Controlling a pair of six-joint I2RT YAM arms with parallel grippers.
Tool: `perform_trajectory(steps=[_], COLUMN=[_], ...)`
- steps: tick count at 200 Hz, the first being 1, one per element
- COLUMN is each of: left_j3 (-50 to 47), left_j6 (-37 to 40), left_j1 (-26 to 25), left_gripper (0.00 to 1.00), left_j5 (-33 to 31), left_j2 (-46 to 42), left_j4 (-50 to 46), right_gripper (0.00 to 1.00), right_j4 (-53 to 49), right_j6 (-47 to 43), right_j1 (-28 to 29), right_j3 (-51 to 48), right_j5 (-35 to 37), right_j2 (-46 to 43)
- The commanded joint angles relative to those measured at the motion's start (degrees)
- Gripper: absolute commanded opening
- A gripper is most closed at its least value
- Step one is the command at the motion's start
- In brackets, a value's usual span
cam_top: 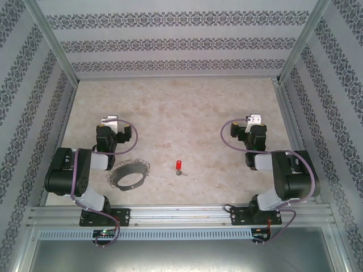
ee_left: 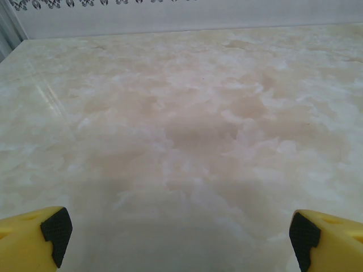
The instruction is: Put the keys on the keyring
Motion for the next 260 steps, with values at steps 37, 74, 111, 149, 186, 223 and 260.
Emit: perform_trajectory(steps=[37, 74, 111, 149, 186, 223, 260], left_j3=[-0.02, -0.30, -0.45, -0.13, -0.80, 3.93, 10.47], left_j6=[-0.84, -1.37, -1.85, -1.94, -1.49, -0.21, -10.76], left_j1=[-0.19, -0.14, -0.19, -0.32, -0.38, -4.50, -8.39], left_gripper=[1.00, 1.00, 1.00, 1.00, 0.94, 0.93, 1.00], left_j5=[0.27, -1.02, -2.83, -2.98, -2.95, -13.84, -19.58], left_j2=[0.09, 0.09, 0.19, 0.29, 0.08, -8.94, -19.53], left_j4=[0.42, 0.78, 1.33, 0.63, 2.25, -13.00, -29.62], right_gripper=[0.98, 0.98, 0.98, 0.98, 0.98, 0.98, 0.98], right_j4=[1.50, 1.52, 1.50, 1.18, 2.02, -25.65, -35.86], right_j6=[-0.47, -0.53, -0.41, -0.24, -0.48, 0.51, 16.75], right_j1=[0.22, 0.22, 0.22, 0.00, -0.08, 3.93, 2.96], right_j3=[0.43, 0.39, 0.43, 0.66, 0.26, 9.77, 14.89], right_j5=[-0.04, -0.04, -0.12, -0.55, -1.31, 5.29, -4.40], right_j2=[-0.72, -0.75, -0.64, -0.67, -1.75, -12.21, -15.37])
